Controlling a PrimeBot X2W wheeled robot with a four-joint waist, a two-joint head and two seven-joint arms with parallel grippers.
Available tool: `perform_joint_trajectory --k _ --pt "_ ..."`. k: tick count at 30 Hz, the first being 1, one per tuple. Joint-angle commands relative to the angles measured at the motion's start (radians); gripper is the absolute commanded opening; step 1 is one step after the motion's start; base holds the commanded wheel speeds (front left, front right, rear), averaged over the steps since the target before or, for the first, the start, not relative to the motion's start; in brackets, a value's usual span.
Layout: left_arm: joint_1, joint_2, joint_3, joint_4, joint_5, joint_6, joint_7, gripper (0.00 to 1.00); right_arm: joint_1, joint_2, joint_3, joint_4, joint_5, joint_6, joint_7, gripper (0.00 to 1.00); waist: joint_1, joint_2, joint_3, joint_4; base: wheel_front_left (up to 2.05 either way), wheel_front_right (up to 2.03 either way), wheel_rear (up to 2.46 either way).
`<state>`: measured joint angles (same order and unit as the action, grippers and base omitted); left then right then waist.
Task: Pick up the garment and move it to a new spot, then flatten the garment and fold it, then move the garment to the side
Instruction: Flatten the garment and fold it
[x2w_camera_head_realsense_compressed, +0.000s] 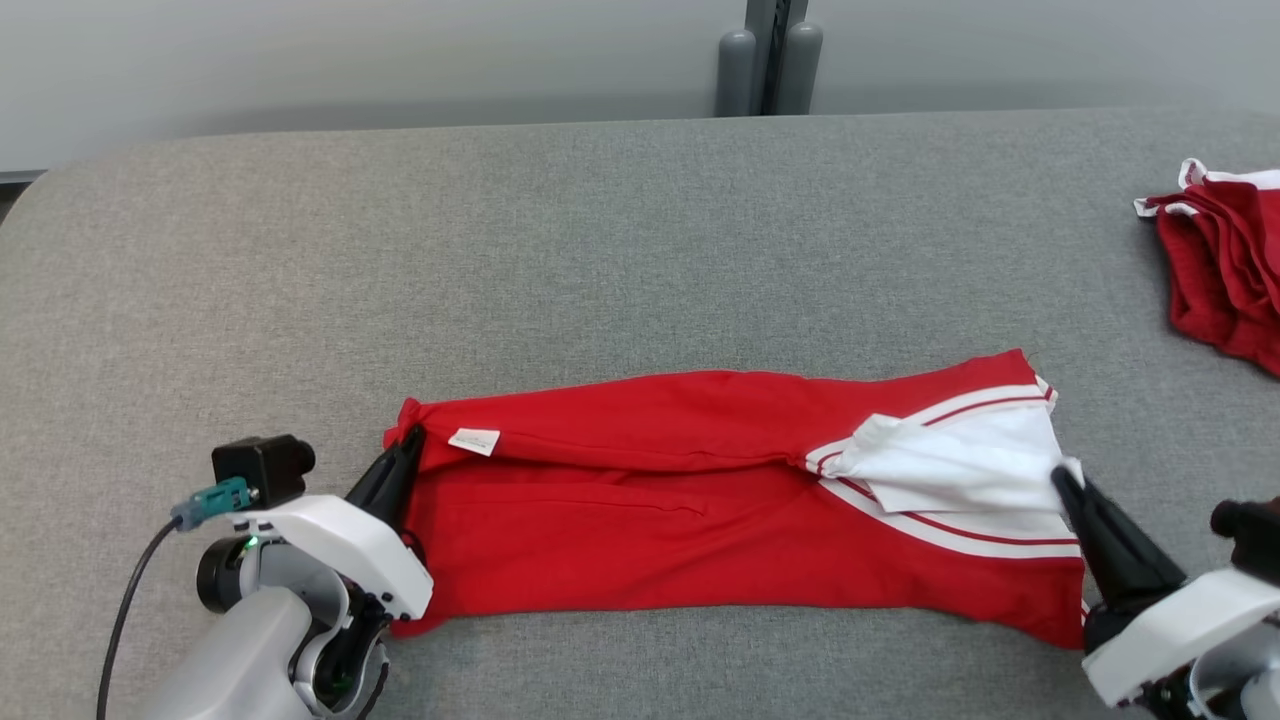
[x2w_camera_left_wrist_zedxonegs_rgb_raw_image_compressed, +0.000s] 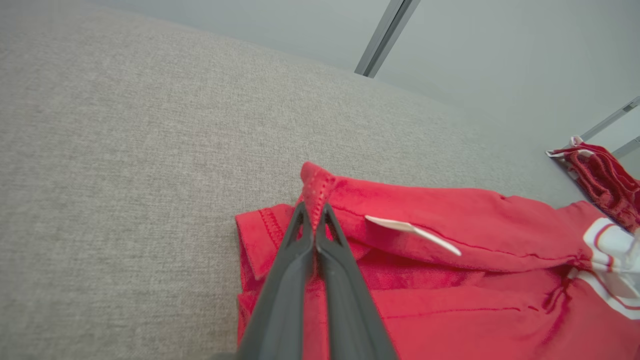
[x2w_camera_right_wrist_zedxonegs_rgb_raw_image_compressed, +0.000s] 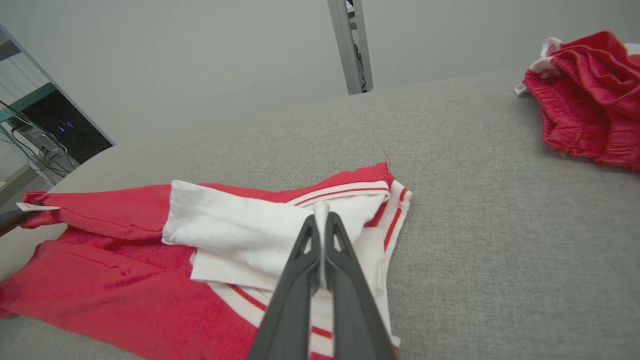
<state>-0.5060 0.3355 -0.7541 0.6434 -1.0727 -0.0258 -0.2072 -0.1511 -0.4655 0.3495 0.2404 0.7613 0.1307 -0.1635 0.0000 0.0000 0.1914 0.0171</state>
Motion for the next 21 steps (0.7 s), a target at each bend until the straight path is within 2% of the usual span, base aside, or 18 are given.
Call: perform_joint_trajectory --k 1,2,3,4,8,14,21 --pt "0.019 0.001 0.003 0.0 0.003 0.005 -0.011 0.0 0.039 0.017 -0.032 -0.025 -0.021 0.0 0.033 0.0 0.0 0.0 -0.005 0.003 0.0 0.0 0.0" --pt "0.026 0.0 0.004 0.003 0.006 0.012 -0.017 0.0 0.058 0.027 -0.048 -0.031 -0.036 0.0 0.053 0.0 0.0 0.0 -0.007 0.003 0.0 0.0 0.0" --pt "0.03 -0.001 0.007 0.0 0.021 0.017 -0.032 0.9 0.08 0.048 -0.082 -0.057 -0.067 0.0 0.074 1.0 0.0 0.0 -0.011 0.004 0.0 0.0 0.0" --pt "0.036 -0.001 0.011 -0.003 0.028 0.018 -0.039 1.0 0.093 0.057 -0.096 -0.066 -0.082 0.0 0.084 1.0 0.0 0.0 -0.013 0.005 0.0 0.0 0.0" --pt "0.06 0.001 0.062 -0.036 0.063 0.028 -0.057 1.0 0.121 0.082 -0.147 -0.102 -0.122 0.0 0.119 1.0 0.0 0.0 -0.026 0.008 0.0 0.0 0.0" --pt "0.142 -0.014 0.284 -0.187 0.22 0.06 -0.058 1.0 0.103 0.098 -0.211 -0.113 -0.18 0.0 0.164 1.0 0.0 0.0 -0.038 0.019 0.0 0.0 0.0" --pt "0.246 -0.07 0.487 -0.309 0.4 0.054 -0.058 1.0 0.051 0.112 -0.248 -0.059 -0.231 0.0 0.222 1.0 0.0 0.0 -0.045 0.041 0.0 0.0 0.0"
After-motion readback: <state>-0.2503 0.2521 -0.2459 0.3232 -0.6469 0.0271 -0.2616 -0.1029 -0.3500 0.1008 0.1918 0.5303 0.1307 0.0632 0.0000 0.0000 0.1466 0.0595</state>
